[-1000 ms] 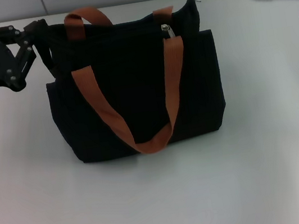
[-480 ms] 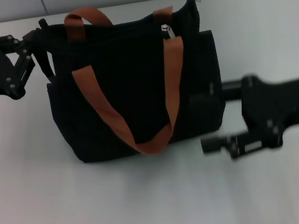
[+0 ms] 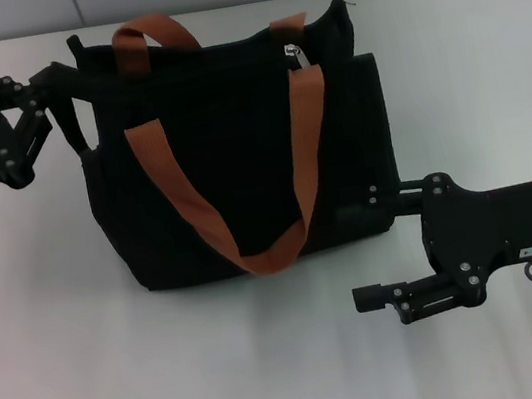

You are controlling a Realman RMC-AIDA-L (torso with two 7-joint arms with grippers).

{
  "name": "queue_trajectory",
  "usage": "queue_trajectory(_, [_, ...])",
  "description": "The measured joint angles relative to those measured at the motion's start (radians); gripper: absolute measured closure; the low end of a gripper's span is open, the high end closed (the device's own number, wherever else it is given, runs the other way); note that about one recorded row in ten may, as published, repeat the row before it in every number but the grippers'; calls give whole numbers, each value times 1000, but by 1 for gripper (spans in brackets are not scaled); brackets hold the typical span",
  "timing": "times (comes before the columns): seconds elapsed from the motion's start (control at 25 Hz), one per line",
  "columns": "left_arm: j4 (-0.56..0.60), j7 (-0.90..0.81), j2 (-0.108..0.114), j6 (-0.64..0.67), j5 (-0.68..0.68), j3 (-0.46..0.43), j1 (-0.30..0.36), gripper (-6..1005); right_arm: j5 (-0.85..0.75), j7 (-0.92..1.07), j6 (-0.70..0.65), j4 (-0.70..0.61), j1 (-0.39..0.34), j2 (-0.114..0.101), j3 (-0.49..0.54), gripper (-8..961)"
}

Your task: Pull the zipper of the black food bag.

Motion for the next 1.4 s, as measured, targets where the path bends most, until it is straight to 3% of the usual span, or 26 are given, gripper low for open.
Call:
queue_trajectory(0.4, [-3, -1, 7, 10, -13, -31, 35, 900, -1, 5, 6, 1, 5, -1, 8, 158])
queue_trajectory(0.64, [1, 6, 0, 7, -15, -55, 36, 802, 0, 12, 6, 1, 7, -1, 9, 158])
queue_trajectory(0.76, [3, -13, 9, 18, -14, -51, 36, 754, 3, 20, 7, 2, 10, -1, 9, 158])
queue_trajectory(0.84, [4, -86, 41, 46, -9, -48, 36, 721, 6, 21, 23, 2, 12, 0, 2, 158])
queue_trajectory(0.88, [4, -86, 41, 46, -9, -48, 36, 676, 6, 21, 23, 2, 12, 0, 2, 158])
queue_trajectory(0.92, [4, -139, 62, 68, -5, -44, 33, 631, 7, 21, 31, 8, 16, 0, 0, 158])
queue_trajectory(0.96, [4, -139, 62, 68, -5, -44, 33, 587, 7, 21, 31, 8, 16, 0, 0, 158])
queue_trajectory(1.04, [5, -252, 98, 127, -1, -39, 27, 497, 7, 20, 38, 25, 24, 1, 2, 158])
queue_trajectory(1.12, [5, -303, 111, 171, 0, -36, 26, 341, 8, 18, 45, 34, 30, 2, 5, 158])
queue_trajectory(1.16, [5, -325, 116, 198, 1, -28, 25, 263, 8, 16, 52, 40, 33, 2, 5, 158])
queue_trajectory(1.4, [4, -354, 114, 293, 1, 69, 29, 165, 8, 3, 76, 70, 50, 4, 0, 158])
